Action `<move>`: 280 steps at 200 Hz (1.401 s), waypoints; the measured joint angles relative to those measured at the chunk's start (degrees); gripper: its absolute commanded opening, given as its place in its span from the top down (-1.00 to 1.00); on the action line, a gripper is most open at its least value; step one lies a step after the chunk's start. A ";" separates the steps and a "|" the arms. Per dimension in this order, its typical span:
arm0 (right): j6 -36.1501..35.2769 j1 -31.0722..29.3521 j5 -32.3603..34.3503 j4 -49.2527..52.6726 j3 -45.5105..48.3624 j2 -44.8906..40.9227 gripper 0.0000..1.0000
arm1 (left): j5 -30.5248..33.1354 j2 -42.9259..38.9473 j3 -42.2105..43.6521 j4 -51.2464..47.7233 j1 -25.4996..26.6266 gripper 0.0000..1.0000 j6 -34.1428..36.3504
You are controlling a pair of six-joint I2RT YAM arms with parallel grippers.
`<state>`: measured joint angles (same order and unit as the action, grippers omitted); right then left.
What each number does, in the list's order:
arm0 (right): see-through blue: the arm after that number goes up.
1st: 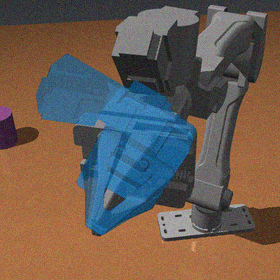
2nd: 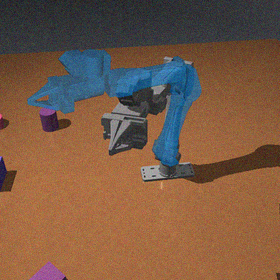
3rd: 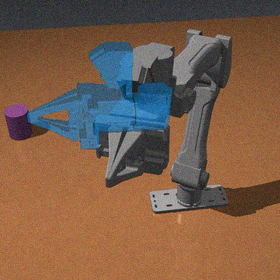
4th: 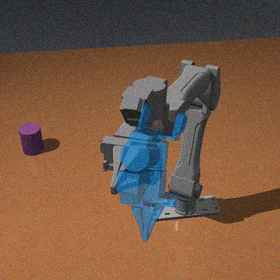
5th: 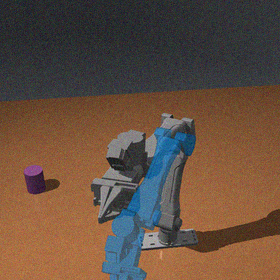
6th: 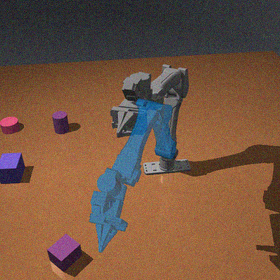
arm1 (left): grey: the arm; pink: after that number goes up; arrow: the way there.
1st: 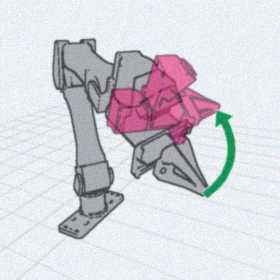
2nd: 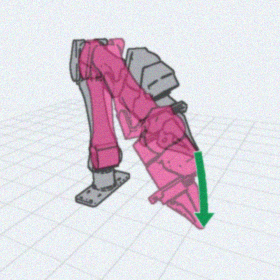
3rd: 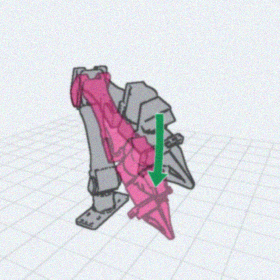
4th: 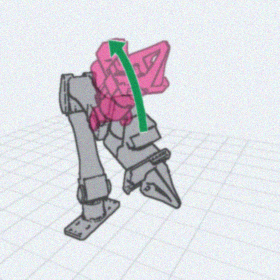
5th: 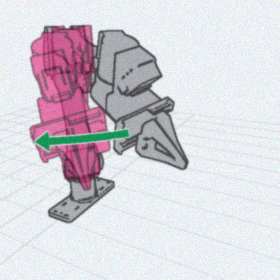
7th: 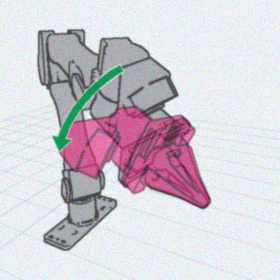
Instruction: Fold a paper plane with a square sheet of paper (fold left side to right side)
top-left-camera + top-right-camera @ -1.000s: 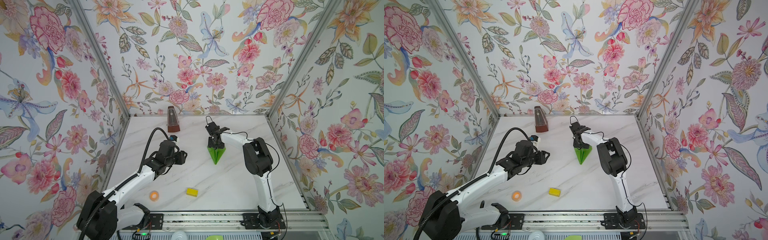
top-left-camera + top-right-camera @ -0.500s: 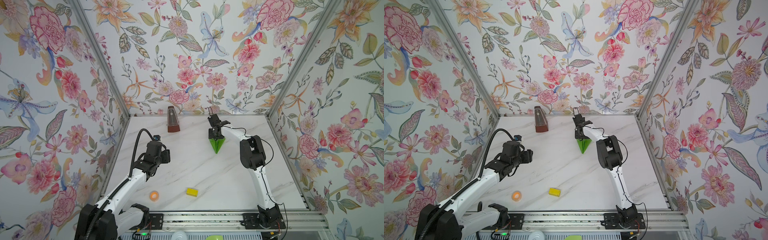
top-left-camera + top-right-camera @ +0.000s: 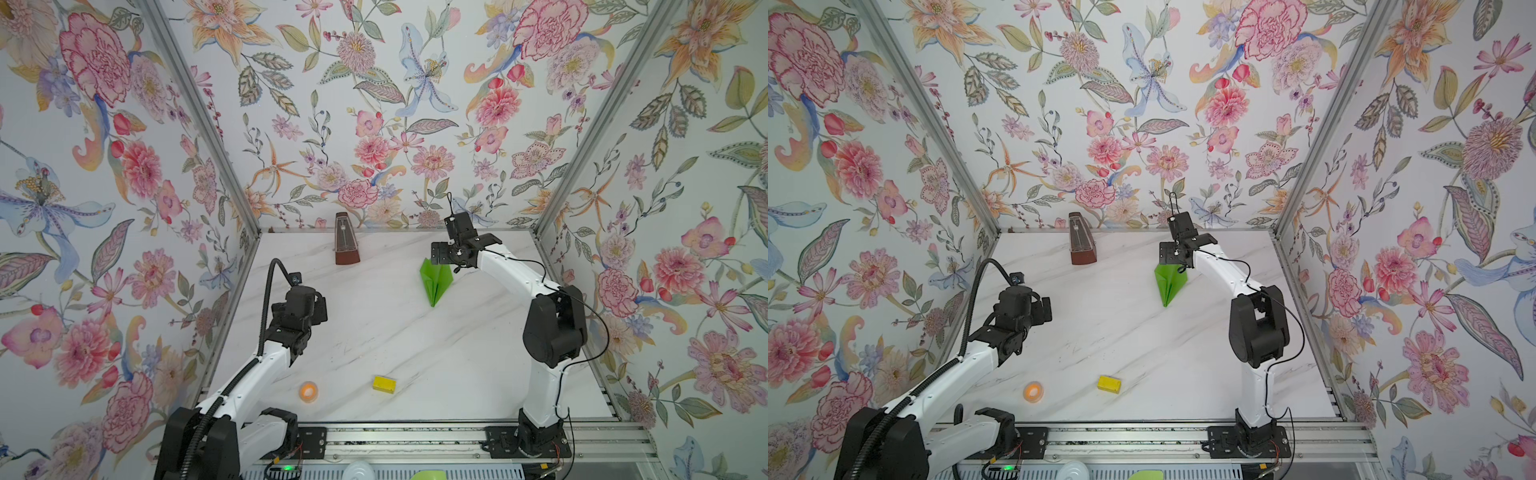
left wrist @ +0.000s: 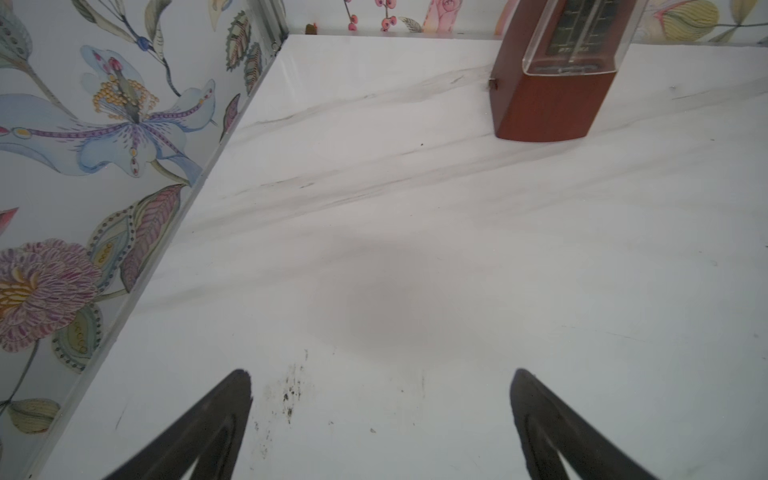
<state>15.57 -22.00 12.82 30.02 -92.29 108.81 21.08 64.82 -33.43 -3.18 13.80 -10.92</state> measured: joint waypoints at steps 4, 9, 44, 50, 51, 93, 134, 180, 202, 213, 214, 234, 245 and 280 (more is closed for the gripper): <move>-0.39 0.39 0.22 -0.98 2.38 -1.46 -0.98 | 0.90 0.24 0.74 1.29 -0.17 -0.98 0.44; -0.85 1.03 1.07 -2.58 5.77 -3.61 -0.98 | 1.81 0.55 1.68 2.86 -0.52 -0.98 0.98; -5.62 5.33 7.48 -14.58 27.71 -15.34 -0.99 | 4.07 2.71 9.97 17.00 -3.17 -0.98 6.80; -6.54 6.23 8.17 -17.00 31.10 -16.90 -0.99 | 4.00 3.28 11.21 19.65 -3.50 -0.98 7.89; -6.73 6.43 8.28 -17.57 31.93 -17.22 -0.99 | 3.96 3.41 11.45 20.13 -3.54 -0.98 8.13; -14.53 13.64 9.35 -43.28 57.13 -24.41 -0.99 | 1.36 10.78 14.10 37.44 -5.57 -0.98 14.14; -14.80 20.85 3.89 -64.57 68.83 -24.20 -0.97 | -5.25 15.47 13.94 49.81 -9.25 -0.98 15.08; -11.58 25.90 -3.23 -83.47 73.64 -21.18 -0.99 | -12.00 23.78 16.98 65.70 -10.32 -0.98 15.02; -11.02 25.94 -5.18 -86.23 74.27 -20.50 -0.98 | -13.57 25.57 18.05 67.28 -10.51 -0.98 14.95; -10.95 25.94 -5.60 -87.34 74.27 -20.50 -0.99 | -13.62 25.62 17.90 67.84 -10.84 -0.98 14.71; -10.95 25.94 -5.62 -87.41 74.27 -20.50 -0.99 | -13.60 25.62 17.90 67.91 -10.86 -0.98 14.73; -10.78 25.94 -6.03 -88.96 74.27 -20.50 -0.98 | -13.60 25.62 17.70 68.89 -11.26 -0.98 14.49; -10.78 25.94 -6.19 -89.35 74.29 -20.50 -0.99 | -13.60 25.62 17.68 69.07 -11.28 -0.98 14.49; -10.75 25.94 -6.43 -89.50 74.31 -20.50 -0.99 | -13.60 25.62 17.68 69.40 -11.28 -0.98 14.49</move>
<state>4.82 3.95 6.39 -59.48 -17.98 88.31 7.49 90.43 -15.75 66.22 2.52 3.57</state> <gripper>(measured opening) 0.992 0.989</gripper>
